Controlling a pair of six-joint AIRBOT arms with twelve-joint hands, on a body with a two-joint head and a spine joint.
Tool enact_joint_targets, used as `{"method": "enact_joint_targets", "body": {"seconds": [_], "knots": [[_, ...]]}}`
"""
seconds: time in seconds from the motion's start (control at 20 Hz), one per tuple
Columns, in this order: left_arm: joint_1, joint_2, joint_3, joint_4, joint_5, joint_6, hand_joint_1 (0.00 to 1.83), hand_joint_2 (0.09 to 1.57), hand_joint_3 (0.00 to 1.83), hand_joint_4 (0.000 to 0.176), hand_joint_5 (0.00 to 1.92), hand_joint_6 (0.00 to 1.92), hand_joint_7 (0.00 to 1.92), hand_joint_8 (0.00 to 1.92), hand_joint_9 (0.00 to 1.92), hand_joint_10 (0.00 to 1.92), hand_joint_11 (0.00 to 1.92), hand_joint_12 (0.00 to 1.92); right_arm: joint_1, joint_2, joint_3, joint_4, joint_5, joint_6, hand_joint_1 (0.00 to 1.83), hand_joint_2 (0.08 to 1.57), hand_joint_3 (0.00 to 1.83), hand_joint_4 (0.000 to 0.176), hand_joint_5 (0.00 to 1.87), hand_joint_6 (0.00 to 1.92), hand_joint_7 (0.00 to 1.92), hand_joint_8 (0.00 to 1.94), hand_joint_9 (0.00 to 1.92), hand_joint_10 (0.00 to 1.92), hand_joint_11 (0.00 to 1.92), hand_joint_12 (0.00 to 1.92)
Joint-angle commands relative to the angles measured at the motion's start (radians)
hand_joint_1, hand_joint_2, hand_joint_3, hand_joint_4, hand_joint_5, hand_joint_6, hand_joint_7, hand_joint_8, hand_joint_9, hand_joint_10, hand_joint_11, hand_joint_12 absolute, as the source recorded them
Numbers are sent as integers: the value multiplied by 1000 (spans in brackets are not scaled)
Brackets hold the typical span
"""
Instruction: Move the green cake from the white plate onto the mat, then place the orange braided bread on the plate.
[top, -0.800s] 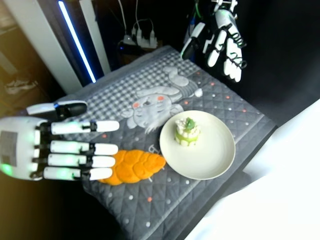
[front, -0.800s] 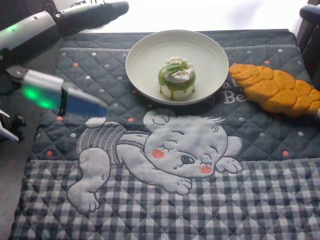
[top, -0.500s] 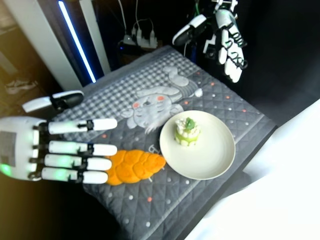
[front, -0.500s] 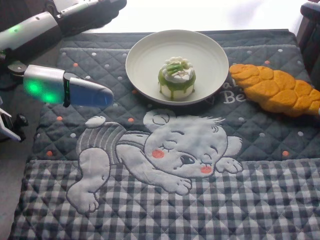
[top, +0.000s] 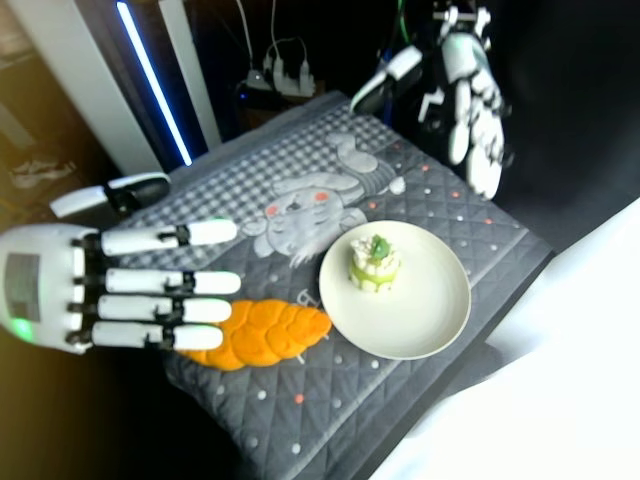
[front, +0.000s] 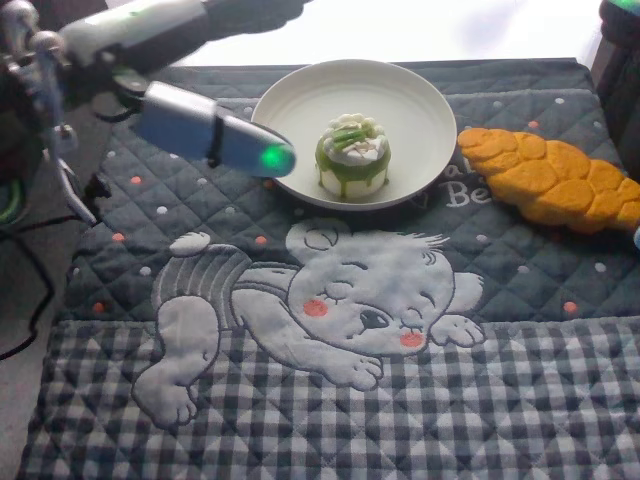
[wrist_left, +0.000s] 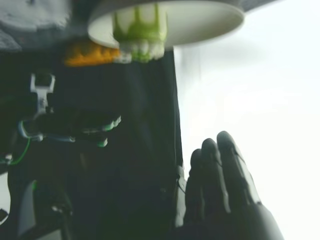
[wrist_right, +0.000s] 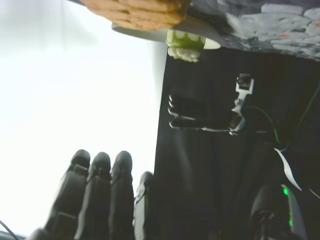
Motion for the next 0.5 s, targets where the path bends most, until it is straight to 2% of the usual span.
{"method": "enact_joint_targets", "body": {"seconds": [0.0, 0.05, 0.1, 0.15, 0.25, 0.3, 0.35, 0.4, 0.45], "knots": [[-22, -7, 19, -19, -55, -25, 704, 742, 0, 95, 1, 0, 209, 0, 231, 1, 69, 200, 5, 8, -1, 29, 137, 6, 539, 674, 0, 176, 29, 4, 116, 0, 39, 13, 14, 6], [-31, -24, 34, 4, -36, -39, 705, 741, 0, 102, 0, 0, 206, 0, 223, 0, 66, 196, 5, 9, -2, 25, 141, 6, 522, 695, 3, 176, 21, 0, 109, 0, 44, 13, 18, 8], [-41, -48, 57, 38, -12, -57, 687, 749, 0, 78, 11, 4, 217, 4, 212, 0, 53, 189, 5, 10, -2, 23, 144, 6, 509, 708, 8, 176, 38, 7, 111, 1, 69, 21, 61, 27], [-51, -70, 77, 70, 13, -77, 689, 757, 4, 69, 12, 4, 213, 2, 191, 0, 69, 193, 5, 11, -2, 23, 148, 6, 502, 713, 10, 176, 47, 10, 106, 0, 84, 26, 66, 31], [-71, -116, 118, 140, 69, -117, 685, 739, 0, 104, 16, 3, 242, 11, 185, 2, 82, 197, 5, 11, -5, 23, 159, 6, 509, 712, 6, 176, 49, 7, 105, 1, 85, 18, 38, 22], [-76, -131, 130, 163, 84, -127, 687, 730, 0, 110, 20, 4, 242, 9, 195, 6, 79, 197, 5, 11, -6, 23, 162, 5, 520, 713, 6, 176, 58, 9, 120, 7, 84, 16, 31, 19], [-79, -148, 143, 185, 103, -139, 700, 723, 0, 92, 40, 11, 252, 11, 217, 14, 92, 204, 5, 11, -8, 18, 164, 5, 512, 722, 10, 176, 62, 10, 129, 10, 91, 18, 25, 18], [-81, -167, 160, 201, 122, -142, 706, 689, 0, 85, 73, 5, 265, 4, 253, 8, 135, 204, 5, 11, -10, 9, 165, 5, 505, 743, 17, 176, 59, 7, 114, 3, 89, 15, 13, 14], [-83, -189, 179, 214, 142, -143, 703, 681, 0, 91, 70, 0, 270, 3, 271, 11, 154, 207, 5, 11, -11, 2, 167, 4, 508, 754, 20, 176, 58, 5, 90, 0, 84, 11, 4, 10]]}}
